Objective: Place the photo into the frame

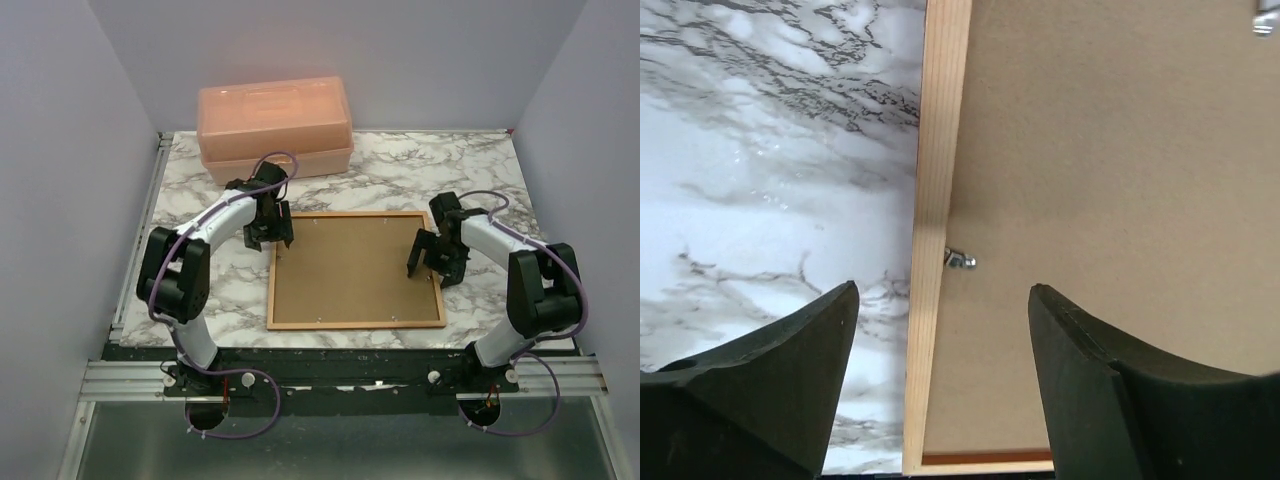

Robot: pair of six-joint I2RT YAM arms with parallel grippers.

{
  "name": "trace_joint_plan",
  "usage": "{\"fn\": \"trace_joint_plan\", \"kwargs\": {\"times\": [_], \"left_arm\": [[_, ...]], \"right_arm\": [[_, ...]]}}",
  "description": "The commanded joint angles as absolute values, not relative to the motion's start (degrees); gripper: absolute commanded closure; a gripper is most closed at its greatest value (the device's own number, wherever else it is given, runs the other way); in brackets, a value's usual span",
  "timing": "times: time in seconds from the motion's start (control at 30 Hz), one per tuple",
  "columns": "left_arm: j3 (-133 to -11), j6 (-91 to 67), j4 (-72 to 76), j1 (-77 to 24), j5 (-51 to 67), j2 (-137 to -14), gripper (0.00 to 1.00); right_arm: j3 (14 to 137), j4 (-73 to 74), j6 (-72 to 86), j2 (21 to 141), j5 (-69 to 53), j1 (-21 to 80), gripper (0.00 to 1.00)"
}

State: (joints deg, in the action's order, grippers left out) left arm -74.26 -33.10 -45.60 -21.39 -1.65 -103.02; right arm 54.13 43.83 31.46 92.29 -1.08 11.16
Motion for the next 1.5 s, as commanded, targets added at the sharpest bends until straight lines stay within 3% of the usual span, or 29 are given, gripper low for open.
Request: {"fn": "trace_joint_plan", "kwargs": {"times": [0.0,0.13,0.43,0.57,0.77,1.07,1.2,1.37,1.47], "left_arm": [[-76.1,-30.2,-48.8,-21.1,-2.5,-94.1,0.29],[-74.7,-28.5,-49.9,-21.1,-2.4,-88.2,0.25],[-65.4,-29.9,-43.7,-21.2,5.9,-73.2,0.12],[-61.7,-30.0,-41.0,-21.7,8.8,-68.6,0.02],[-58.4,-28.3,-38.5,-24.6,9.6,-65.4,0.02],[-56.1,-25.9,-35.7,-30.6,7.7,-64.5,0.01],[-56.6,-24.0,-35.6,-32.7,7.2,-65.1,0.02],[-56.4,-19.9,-35.4,-36.7,5.6,-64.6,0.02],[-56.2,-16.5,-35.4,-40.1,3.7,-64.3,0.02]], "right_arm": [[52.6,43.2,32.1,91.1,-6.0,11.0,0.07],[53.7,39.4,34.5,92.9,-11.7,13.2,0.08],[67.1,38.6,39.6,104.6,-11.6,25.6,0.07],[66.0,40.2,40.0,102.4,-8.7,25.7,0.07],[58.5,43.8,38.9,95.5,-6.0,25.7,0.08],[48.3,39.9,42.1,90.9,-10.9,29.0,0.32],[48.4,38.9,41.9,93.4,-10.0,29.5,0.53],[51.9,41.6,40.6,93.8,-8.6,29.5,0.96],[55.3,45.5,39.6,92.9,-7.8,29.5,1.0]]}}
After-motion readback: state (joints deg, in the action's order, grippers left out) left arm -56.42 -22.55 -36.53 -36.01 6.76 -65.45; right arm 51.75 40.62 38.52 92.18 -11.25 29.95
